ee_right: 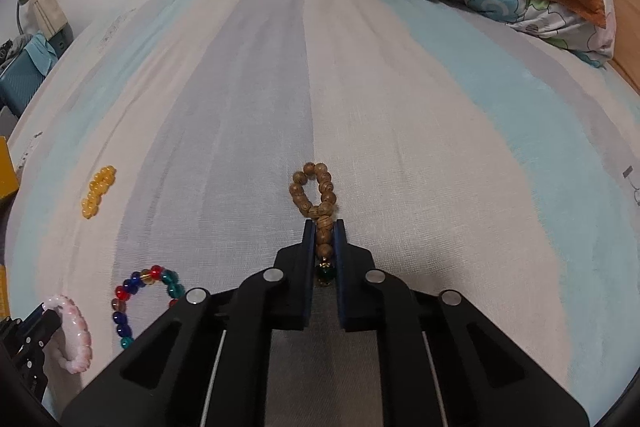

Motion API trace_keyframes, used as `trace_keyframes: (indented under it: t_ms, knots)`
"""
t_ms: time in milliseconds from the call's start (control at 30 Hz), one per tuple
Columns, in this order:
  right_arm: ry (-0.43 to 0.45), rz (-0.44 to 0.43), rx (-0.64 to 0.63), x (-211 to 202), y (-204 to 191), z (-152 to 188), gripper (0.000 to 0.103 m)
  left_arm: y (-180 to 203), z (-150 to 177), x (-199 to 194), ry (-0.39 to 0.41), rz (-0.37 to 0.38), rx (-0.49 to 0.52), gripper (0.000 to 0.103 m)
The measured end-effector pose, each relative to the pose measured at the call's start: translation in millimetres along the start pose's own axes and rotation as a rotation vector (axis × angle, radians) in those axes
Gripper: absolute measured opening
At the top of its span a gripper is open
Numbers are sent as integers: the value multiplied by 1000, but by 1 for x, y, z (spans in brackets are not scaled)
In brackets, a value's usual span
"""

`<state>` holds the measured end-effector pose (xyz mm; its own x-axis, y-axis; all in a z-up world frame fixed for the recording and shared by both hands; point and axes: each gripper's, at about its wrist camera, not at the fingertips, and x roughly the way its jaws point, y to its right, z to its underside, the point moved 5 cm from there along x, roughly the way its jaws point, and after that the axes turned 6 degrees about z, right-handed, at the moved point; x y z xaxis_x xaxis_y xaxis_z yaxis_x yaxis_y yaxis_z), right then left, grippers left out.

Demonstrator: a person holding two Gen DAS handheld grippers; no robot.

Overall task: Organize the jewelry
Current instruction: 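Grasp the pink-white bead bracelet with the left tool while the right tool grasps the wooden bracelet, then carry both bracelets over the white box and lower them inside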

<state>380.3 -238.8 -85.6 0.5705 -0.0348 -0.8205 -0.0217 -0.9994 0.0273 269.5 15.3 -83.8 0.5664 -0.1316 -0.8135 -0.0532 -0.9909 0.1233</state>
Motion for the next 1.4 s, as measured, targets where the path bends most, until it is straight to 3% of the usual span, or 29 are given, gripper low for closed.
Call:
trace_keyframes:
  t_ms: [533, 900, 1400]
  knots:
    - [69, 11, 5, -31, -2, -10, 8, 2, -6, -24, 46, 24, -2, 12]
    - [112, 27, 3, -51, 0, -14, 8, 9, -17, -71, 145, 41, 11, 12]
    - [188, 113, -57, -79, -16, -2, 8, 2, -22, -86, 182, 30, 1, 12]
